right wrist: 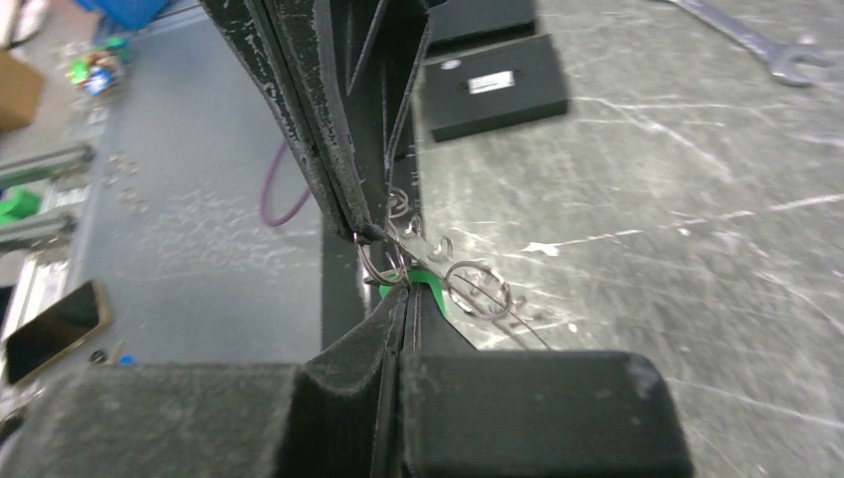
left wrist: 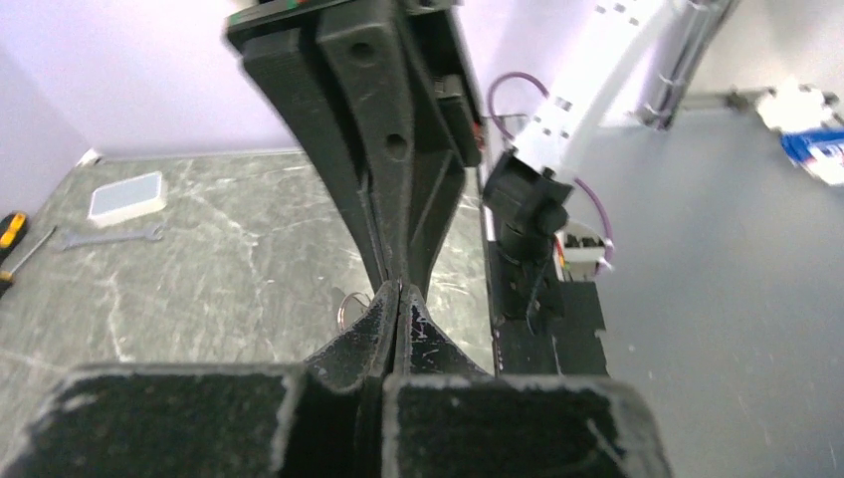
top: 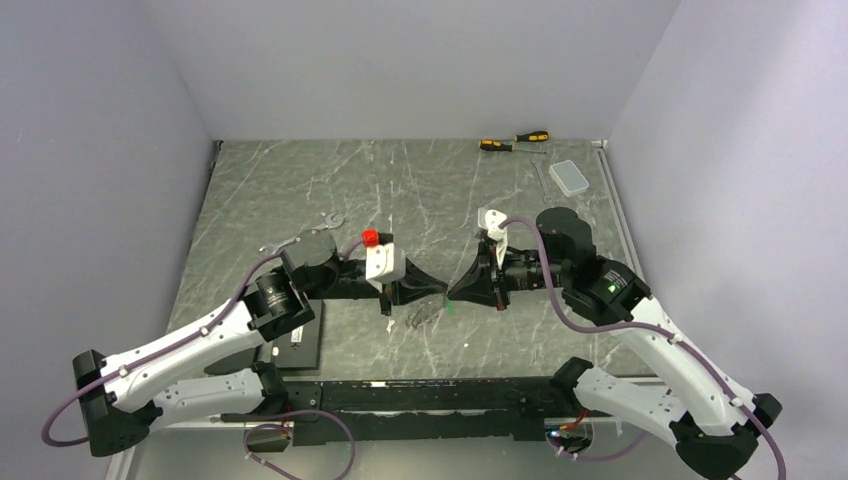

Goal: Put the keys on the keyring

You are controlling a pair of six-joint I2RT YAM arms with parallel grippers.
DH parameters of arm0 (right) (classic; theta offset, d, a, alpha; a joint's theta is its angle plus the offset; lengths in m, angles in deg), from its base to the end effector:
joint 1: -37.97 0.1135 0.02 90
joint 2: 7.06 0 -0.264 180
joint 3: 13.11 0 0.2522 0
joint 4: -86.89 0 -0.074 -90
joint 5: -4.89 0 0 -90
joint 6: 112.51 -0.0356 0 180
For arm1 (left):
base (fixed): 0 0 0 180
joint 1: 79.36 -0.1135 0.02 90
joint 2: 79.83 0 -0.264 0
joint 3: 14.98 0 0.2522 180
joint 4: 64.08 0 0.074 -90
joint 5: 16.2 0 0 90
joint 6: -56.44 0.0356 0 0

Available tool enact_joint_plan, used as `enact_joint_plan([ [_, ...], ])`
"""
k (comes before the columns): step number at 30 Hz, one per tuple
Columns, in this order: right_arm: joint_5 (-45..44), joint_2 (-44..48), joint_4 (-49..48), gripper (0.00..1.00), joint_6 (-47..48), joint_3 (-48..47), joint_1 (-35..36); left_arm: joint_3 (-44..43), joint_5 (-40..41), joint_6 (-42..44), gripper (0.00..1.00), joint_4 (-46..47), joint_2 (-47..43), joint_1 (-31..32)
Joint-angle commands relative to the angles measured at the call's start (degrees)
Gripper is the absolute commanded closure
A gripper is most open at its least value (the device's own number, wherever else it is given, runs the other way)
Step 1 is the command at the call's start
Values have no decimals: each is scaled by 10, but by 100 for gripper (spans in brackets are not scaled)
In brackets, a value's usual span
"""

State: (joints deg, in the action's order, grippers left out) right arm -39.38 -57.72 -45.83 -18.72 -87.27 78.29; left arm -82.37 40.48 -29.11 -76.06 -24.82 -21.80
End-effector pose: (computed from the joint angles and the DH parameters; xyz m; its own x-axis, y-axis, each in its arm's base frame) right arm 0.1165 0.1323 0.3784 -0.2439 -0.2675 -0.9322 -0.9695 0.0907 0.2276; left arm 0.1008 -0.1951 0.3846 0.0813 -0.0071 -0.9967 0.9966 -0.0148 0.0814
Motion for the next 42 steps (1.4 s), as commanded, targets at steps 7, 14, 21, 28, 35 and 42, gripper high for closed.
enact_joint_plan([
  [7, -254, 17, -41, 100, 31, -5, 2, -48, 196, -174, 100, 53, 72, 4],
  [14, -372, 13, -25, 100, 52, -8, 45, -46, 281, -278, 100, 61, 96, 4],
  [21, -487, 18, -41, 100, 67, 5, 89, -41, 342, -362, 100, 68, 131, 10],
  [28, -600, -18, -11, 100, 88, -5, 142, -64, 411, -358, 100, 20, 149, 18],
  [35, -635, -28, -14, 100, 97, -2, 154, -69, 402, -351, 100, 18, 156, 19],
  [42, -666, -23, -11, 100, 115, -14, 155, -88, 371, -343, 100, -16, 162, 19],
])
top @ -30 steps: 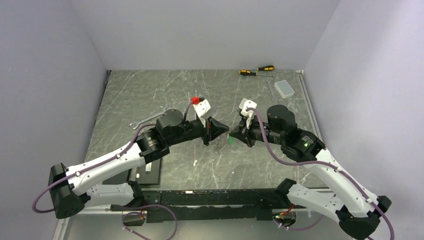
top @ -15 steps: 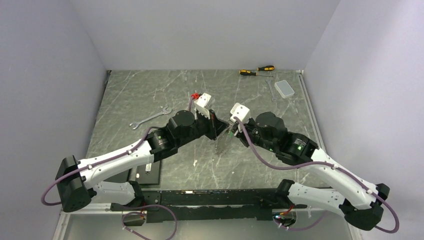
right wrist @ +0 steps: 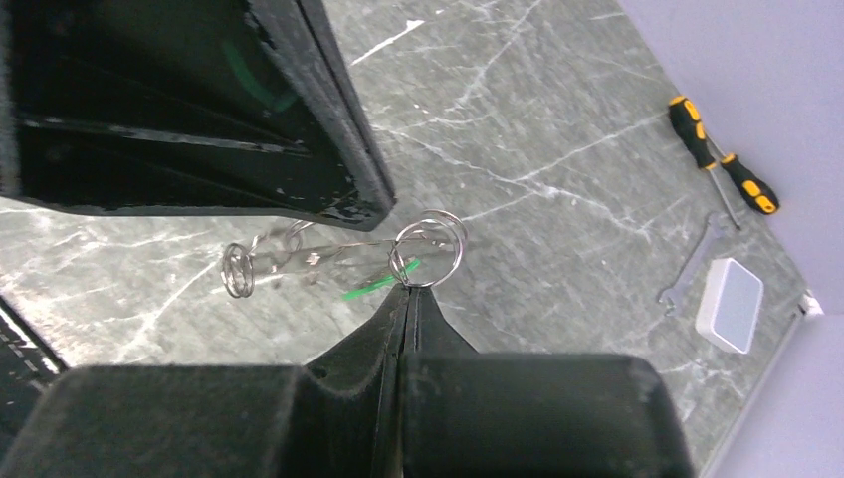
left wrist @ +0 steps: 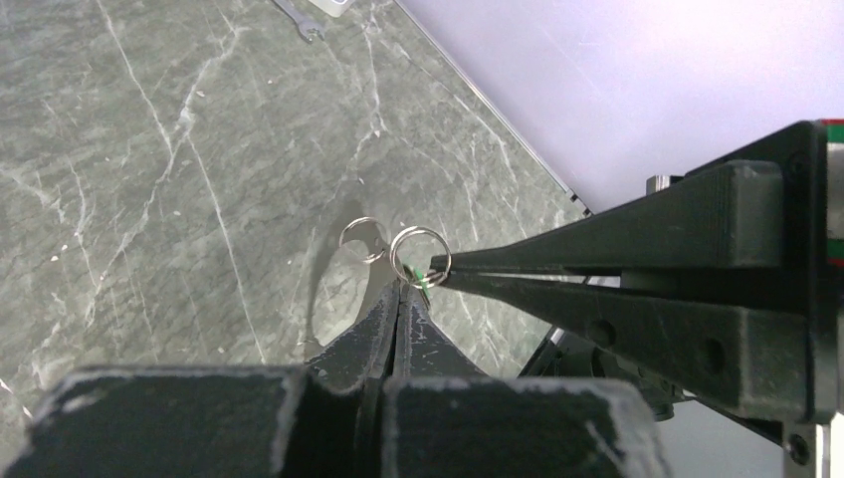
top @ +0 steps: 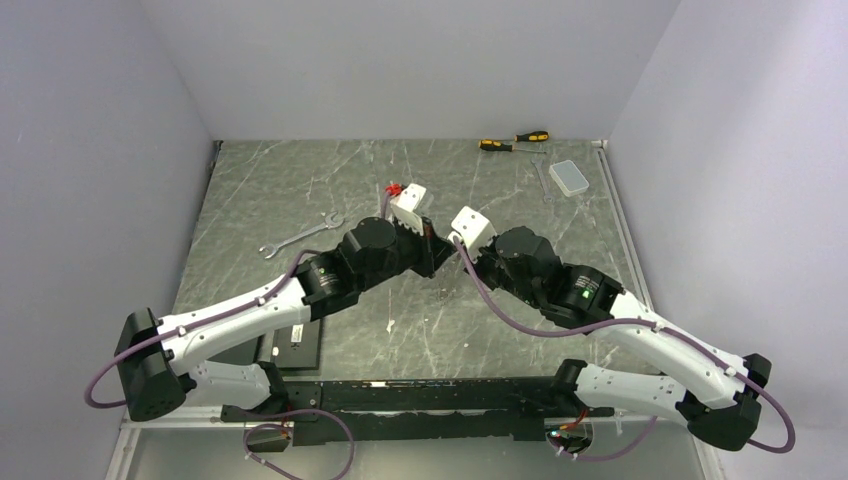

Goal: Put the keys on the keyring

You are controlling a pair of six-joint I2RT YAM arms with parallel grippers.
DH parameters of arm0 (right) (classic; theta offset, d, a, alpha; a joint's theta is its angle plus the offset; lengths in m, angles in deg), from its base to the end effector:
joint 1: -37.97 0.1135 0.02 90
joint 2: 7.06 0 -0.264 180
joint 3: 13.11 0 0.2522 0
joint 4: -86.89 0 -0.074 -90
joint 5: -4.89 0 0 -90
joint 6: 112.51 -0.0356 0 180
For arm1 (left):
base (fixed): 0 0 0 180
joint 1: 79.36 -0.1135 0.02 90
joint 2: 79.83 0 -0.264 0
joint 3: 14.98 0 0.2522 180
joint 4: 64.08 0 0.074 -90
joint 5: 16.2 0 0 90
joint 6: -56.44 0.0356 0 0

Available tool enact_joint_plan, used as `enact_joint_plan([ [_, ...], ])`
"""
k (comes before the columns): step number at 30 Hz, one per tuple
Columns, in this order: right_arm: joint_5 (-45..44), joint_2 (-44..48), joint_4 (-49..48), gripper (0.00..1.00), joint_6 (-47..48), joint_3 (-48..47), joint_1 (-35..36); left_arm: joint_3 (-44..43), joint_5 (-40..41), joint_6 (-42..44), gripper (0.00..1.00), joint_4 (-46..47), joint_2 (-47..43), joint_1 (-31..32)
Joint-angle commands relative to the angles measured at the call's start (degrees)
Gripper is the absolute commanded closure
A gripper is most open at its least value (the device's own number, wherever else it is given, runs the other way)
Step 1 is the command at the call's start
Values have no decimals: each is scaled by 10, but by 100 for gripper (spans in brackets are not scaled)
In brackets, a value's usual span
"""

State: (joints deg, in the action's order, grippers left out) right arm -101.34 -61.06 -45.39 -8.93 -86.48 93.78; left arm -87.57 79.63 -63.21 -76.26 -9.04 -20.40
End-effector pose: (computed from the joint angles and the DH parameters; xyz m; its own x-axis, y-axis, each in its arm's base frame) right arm 0.1195 0.1582 0.3594 -0.1054 -0.5563 -0.8243 -0.7003 0.6300 -0.3357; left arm 0.1541 -0.2490 0.3510 -0.4769 -0.1620 -0.8639 0.6500 0.5966 -0.4707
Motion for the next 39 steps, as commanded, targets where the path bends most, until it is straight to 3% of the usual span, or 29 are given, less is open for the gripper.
enact_joint_plan([
  [1, -44, 10, -13, 100, 18, -25, 0, -45, -26, 3, 100, -37, 12, 5],
  [9, -48, 8, 6, 100, 29, -48, 1, -27, -33, 6, 100, -32, 1, 5],
  [14, -1, 18, 26, 100, 41, -52, 2, -1, -67, 98, 98, 2, -47, 5],
  [16, 53, 32, 30, 100, 50, -48, 2, 12, -88, 151, 87, -2, -70, 5],
  [20, 184, 70, 33, 100, 77, -38, 2, 20, -166, 250, 49, -45, -112, 5],
  [22, 250, 84, 35, 100, 97, -30, 2, 11, -210, 283, 39, -86, -126, 4],
  [29, 444, 121, 73, 100, 195, 10, 2, -45, -349, 373, 43, -218, -132, -7],
  [39, 557, 124, 130, 100, 252, -4, 2, -115, -558, 421, 48, -296, -75, -48],
])
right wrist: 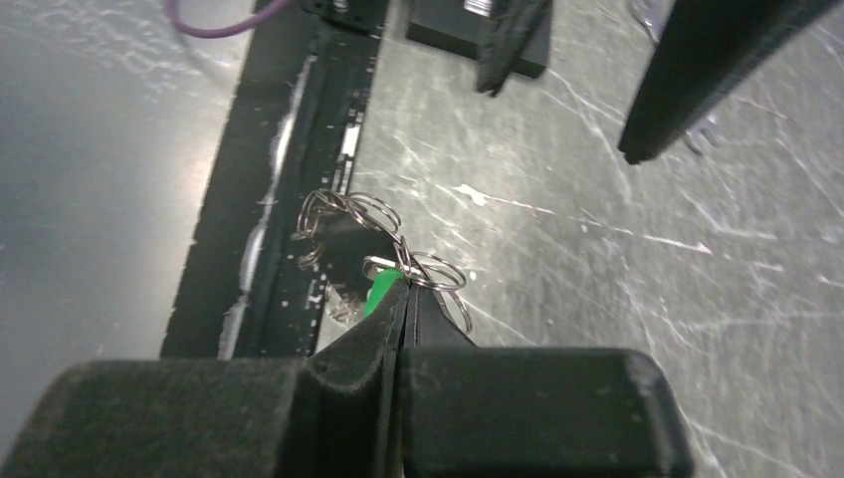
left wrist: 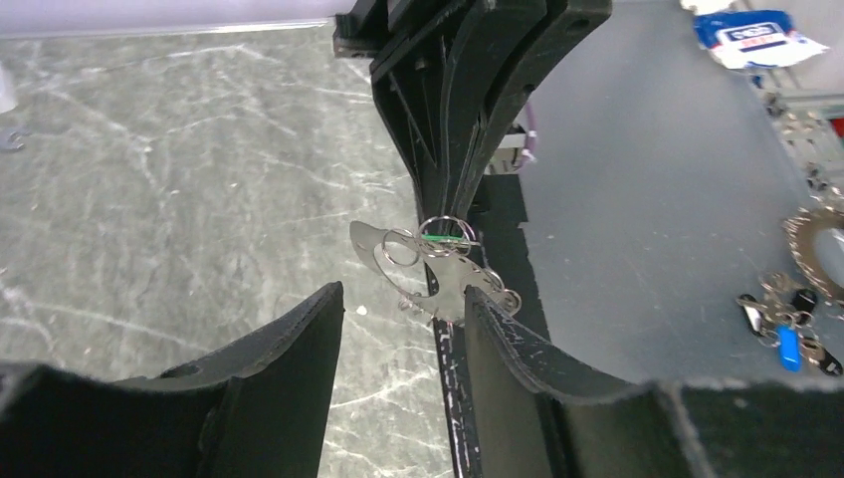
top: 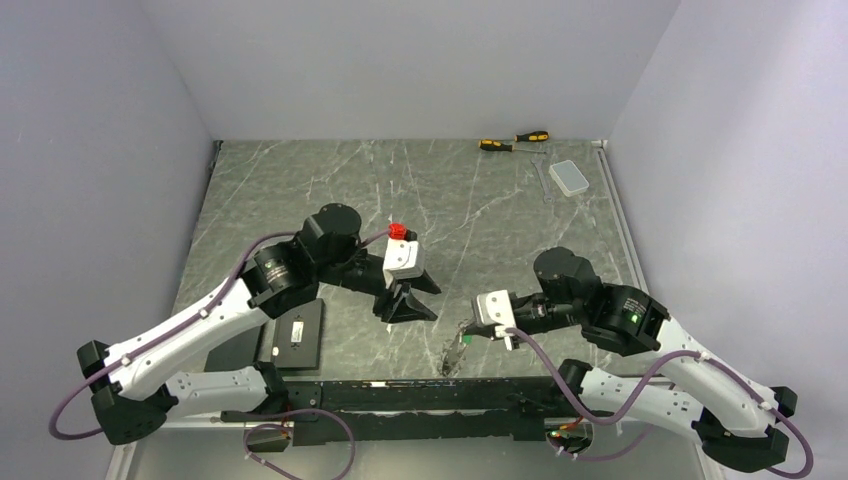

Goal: Put the keys on the keyring

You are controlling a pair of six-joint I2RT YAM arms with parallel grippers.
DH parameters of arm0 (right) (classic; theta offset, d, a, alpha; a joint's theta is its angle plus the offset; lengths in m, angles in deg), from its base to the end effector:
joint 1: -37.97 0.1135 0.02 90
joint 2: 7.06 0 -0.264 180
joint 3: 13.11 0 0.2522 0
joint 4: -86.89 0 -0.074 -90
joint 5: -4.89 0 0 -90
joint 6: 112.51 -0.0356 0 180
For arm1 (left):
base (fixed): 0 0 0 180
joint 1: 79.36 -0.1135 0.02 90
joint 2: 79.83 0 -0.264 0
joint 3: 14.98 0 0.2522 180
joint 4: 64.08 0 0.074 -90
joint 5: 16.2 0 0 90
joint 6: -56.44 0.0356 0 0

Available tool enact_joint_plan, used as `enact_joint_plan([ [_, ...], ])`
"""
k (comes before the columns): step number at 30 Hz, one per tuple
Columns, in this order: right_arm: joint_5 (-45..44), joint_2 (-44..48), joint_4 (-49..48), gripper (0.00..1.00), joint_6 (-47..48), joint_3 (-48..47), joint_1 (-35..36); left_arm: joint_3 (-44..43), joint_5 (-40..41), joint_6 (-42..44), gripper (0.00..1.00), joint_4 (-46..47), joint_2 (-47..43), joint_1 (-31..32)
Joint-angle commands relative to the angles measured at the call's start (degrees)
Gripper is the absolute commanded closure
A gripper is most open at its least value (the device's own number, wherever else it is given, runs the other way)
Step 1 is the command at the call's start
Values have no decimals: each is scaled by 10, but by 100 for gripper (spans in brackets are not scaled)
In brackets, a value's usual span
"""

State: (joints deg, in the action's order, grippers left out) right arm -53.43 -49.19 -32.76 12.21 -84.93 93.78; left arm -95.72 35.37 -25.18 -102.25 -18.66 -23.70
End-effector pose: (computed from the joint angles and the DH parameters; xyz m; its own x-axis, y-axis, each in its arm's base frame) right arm 0.0593 0.1205 0.3623 0.3100 -0.4062 -0.8596 -0.9505 -0.1543 -0.2698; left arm 0.1097 -0.1998 0.3968 -0.0353 0.2541 -0.9665 0.9949 -0.0824 -0.0580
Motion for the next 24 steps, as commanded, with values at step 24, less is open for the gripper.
enact_joint_plan([
  [24, 61, -1, 16, 100, 103, -33, 2, -62, -315, -26, 43, 40, 190, -11],
])
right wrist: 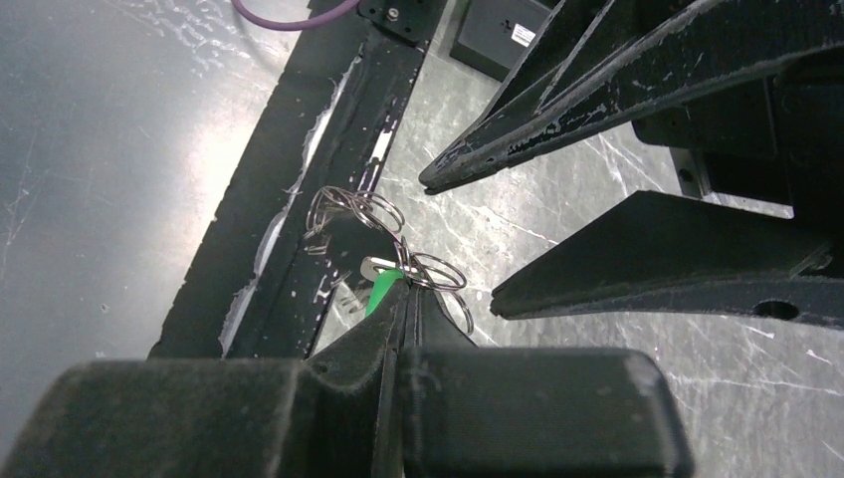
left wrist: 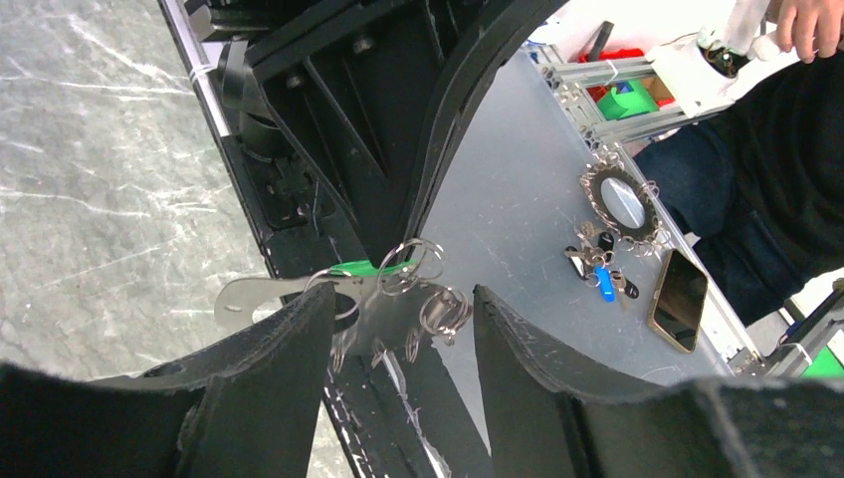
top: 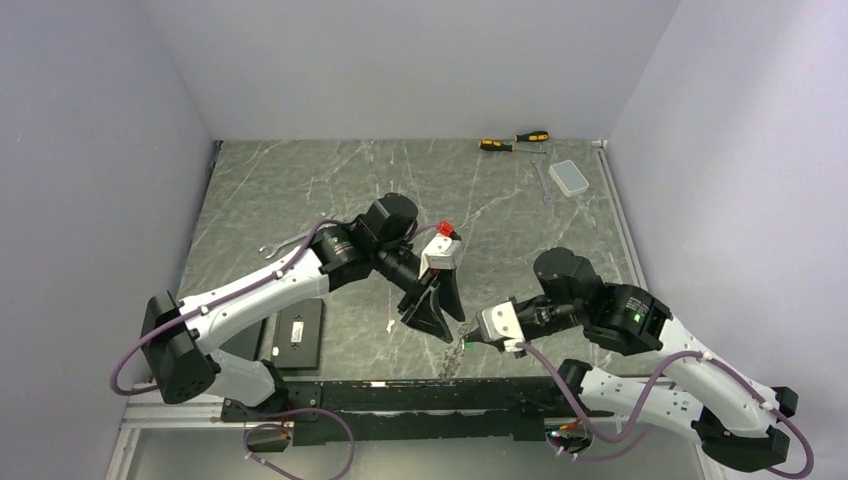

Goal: Put the keys on the keyring

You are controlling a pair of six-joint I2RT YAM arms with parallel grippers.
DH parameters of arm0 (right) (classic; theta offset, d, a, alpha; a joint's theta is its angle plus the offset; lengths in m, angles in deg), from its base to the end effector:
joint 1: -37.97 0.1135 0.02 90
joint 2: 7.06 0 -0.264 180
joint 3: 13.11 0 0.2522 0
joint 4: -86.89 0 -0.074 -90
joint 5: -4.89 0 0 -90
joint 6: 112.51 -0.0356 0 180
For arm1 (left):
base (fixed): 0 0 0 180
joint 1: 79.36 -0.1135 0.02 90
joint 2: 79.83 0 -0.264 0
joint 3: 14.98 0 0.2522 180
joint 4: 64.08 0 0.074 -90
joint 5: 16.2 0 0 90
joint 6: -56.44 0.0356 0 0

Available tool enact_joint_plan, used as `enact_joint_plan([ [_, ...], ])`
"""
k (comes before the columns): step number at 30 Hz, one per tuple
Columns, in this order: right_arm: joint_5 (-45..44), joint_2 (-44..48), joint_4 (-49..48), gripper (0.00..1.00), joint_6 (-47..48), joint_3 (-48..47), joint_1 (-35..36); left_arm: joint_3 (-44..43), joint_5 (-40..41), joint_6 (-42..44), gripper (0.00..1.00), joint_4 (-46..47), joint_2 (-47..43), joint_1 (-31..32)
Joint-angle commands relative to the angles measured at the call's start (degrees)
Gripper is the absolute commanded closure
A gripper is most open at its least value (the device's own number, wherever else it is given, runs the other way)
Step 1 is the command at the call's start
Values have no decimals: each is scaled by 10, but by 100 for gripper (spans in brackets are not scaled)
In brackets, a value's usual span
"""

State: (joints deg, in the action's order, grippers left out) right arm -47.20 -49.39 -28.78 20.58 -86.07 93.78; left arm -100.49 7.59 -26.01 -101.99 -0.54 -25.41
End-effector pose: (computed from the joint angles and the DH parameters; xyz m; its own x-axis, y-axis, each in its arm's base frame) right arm 0.0531 0.1172 0.3631 0.4144 -0.3492 -0.8405 -0.8994 -0.2985 -0.3194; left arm 0.1484 -0.2592 0.3538 -0.2034 0.3695 -0.9067 0.8182 -0.4445 -0.3647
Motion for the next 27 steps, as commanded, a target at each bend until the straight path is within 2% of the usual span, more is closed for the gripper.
enact_joint_plan([
  [1, -2, 1, -25, 100, 19, -22, 2, -13, -37, -21, 43, 43, 10, 7],
  [8, -10, 0, -33, 100, 25, -21, 2, -12, -44, -28, 46, 54, 20, 17],
  [11, -16, -3, -35, 100, 27, -22, 2, -13, -44, -24, 51, 49, 24, 19],
  [15, -27, -1, -39, 100, 27, -22, 2, -19, -42, -12, 63, 29, 26, 20],
  [24, -33, -4, -39, 100, 27, -28, 2, -25, -25, 3, 100, 6, 20, 20],
  [27, -42, -2, -41, 100, 25, -27, 1, -21, -16, 1, 100, 7, 11, 20],
])
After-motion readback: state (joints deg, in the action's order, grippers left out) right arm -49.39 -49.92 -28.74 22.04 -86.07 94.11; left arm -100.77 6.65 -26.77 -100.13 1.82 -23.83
